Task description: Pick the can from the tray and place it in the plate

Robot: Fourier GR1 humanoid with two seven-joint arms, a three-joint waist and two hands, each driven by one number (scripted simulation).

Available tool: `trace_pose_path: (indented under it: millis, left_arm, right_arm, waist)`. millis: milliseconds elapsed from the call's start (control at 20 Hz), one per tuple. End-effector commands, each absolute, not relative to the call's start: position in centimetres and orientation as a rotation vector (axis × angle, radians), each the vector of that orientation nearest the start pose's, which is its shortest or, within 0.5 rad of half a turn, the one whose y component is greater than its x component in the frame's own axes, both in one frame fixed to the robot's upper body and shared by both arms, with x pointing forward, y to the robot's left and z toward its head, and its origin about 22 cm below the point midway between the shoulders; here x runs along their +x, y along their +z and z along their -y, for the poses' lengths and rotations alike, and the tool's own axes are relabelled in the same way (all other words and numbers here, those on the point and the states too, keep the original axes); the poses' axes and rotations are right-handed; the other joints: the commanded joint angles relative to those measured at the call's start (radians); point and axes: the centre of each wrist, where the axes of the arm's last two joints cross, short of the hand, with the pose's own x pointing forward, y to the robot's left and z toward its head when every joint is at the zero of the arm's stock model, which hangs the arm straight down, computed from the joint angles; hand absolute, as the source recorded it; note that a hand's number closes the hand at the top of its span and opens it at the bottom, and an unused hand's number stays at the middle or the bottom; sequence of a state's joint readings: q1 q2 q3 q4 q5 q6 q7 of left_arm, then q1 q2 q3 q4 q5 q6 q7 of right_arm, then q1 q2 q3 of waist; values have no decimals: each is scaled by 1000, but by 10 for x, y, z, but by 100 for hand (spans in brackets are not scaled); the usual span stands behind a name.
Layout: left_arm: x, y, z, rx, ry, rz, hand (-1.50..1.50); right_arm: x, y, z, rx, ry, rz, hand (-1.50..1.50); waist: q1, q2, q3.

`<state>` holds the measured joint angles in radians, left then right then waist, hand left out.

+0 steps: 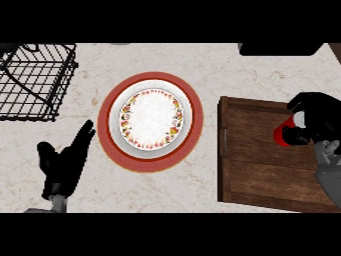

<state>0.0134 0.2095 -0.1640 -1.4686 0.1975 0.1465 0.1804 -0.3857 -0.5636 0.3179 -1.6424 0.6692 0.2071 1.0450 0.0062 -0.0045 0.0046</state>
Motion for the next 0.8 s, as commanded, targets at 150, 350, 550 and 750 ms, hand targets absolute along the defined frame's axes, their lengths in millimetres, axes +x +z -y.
trace_pose_path:
  millis: [150,350,550,750]
  left_arm:
    - [233,-32,-224,0,-11,1185,0]
    - [241,-21,-235,10,2,1173,0]
    - [243,-22,-223,-37,-84,1214,0]
    - [248,-15,-221,-50,-132,1237,0]
  right_arm:
    - [293,134,232,-1257,813,724,150]
    - [300,128,245,-1365,800,826,150]
    - [287,119,90,-1167,709,959,150]
    - [288,137,51,-1141,642,1128,150]
  waist:
    - [-9,3,-5]
    - [-6,4,-5]
    - [107,22,-12]
    - [167,26,-15]
